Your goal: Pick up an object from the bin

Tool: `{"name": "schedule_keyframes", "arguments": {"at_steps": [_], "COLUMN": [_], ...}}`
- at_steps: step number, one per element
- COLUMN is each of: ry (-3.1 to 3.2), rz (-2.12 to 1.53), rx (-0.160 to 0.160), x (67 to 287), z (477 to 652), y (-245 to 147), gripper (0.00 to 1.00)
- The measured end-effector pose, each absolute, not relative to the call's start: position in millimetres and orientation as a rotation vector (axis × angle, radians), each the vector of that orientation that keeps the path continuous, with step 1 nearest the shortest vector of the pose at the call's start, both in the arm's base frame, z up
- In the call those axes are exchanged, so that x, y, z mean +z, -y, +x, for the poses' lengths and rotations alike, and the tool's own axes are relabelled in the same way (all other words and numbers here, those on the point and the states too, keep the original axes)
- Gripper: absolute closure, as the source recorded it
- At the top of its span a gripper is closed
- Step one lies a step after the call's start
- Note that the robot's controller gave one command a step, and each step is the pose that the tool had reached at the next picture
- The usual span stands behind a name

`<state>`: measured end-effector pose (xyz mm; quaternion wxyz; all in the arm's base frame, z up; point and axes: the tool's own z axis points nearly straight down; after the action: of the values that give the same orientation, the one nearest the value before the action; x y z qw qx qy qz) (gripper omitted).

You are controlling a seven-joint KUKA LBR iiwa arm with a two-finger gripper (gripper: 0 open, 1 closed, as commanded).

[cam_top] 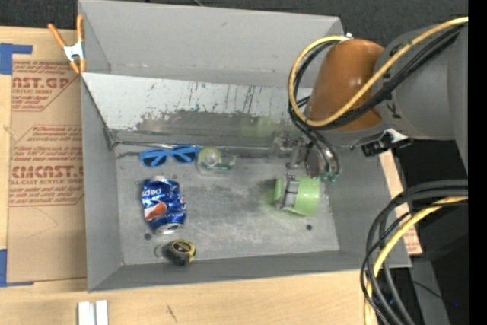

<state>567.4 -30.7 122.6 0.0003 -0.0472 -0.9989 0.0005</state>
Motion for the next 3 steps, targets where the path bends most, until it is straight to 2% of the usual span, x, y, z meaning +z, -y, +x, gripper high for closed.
{"name": "schedule_keyframes", "arguments": {"at_steps": [1,2,3], "ry": [3.134,3.127,3.141], "rz": [0.077,0.329,0.319], "rx": [0.001,0.004,0.003], "x": [67,80,72], "z": [504.5,490.8,484.6], "y": [72,143,111], "gripper": [0.00,0.00,0.00]}}
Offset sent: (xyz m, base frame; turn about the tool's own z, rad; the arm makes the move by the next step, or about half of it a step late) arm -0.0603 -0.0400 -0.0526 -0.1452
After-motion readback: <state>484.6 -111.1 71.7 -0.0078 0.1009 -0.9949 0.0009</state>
